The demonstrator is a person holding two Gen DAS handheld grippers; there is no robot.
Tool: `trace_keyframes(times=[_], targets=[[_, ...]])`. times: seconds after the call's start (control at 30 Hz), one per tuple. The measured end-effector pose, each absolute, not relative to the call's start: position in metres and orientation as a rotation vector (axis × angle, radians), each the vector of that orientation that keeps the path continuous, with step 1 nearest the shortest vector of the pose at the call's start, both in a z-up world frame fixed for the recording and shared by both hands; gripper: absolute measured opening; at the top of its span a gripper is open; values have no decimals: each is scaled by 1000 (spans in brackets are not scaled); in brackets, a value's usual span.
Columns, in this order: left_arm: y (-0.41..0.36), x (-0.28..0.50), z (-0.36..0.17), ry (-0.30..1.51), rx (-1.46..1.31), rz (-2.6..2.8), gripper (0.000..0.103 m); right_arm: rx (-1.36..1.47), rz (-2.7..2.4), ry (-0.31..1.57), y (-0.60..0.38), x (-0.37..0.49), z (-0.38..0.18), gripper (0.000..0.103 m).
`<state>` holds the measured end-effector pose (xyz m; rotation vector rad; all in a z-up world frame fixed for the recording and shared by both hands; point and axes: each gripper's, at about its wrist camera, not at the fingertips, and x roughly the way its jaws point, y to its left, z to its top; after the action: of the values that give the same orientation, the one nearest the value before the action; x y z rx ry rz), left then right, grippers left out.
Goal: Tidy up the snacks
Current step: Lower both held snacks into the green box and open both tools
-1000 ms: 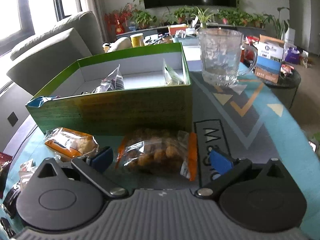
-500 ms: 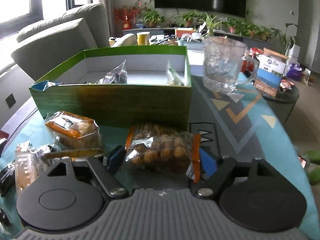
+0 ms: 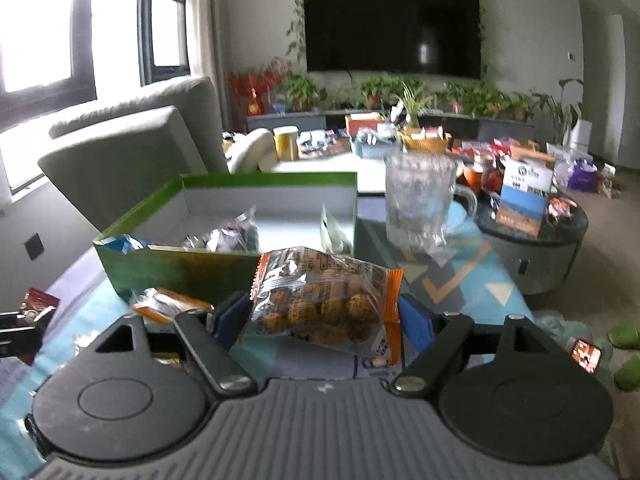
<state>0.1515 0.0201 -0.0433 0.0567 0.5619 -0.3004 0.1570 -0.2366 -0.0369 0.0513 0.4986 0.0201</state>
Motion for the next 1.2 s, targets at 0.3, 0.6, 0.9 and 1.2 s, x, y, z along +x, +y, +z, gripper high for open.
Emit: trace_keyframes(times=[0.3, 0.6, 0.9, 1.2], targets=[[12, 170, -19, 479, 37, -306, 27, 69, 45, 429, -233, 165, -20, 61], [2, 208, -6, 426, 24, -284, 27, 63, 59, 389, -225, 185, -12, 61], [-14, 254, -21, 473, 36, -293, 27, 46, 57, 401, -218, 215, -20, 61], [-27, 305, -28, 468, 46, -277, 27, 12, 50, 429, -213, 245, -35, 61]])
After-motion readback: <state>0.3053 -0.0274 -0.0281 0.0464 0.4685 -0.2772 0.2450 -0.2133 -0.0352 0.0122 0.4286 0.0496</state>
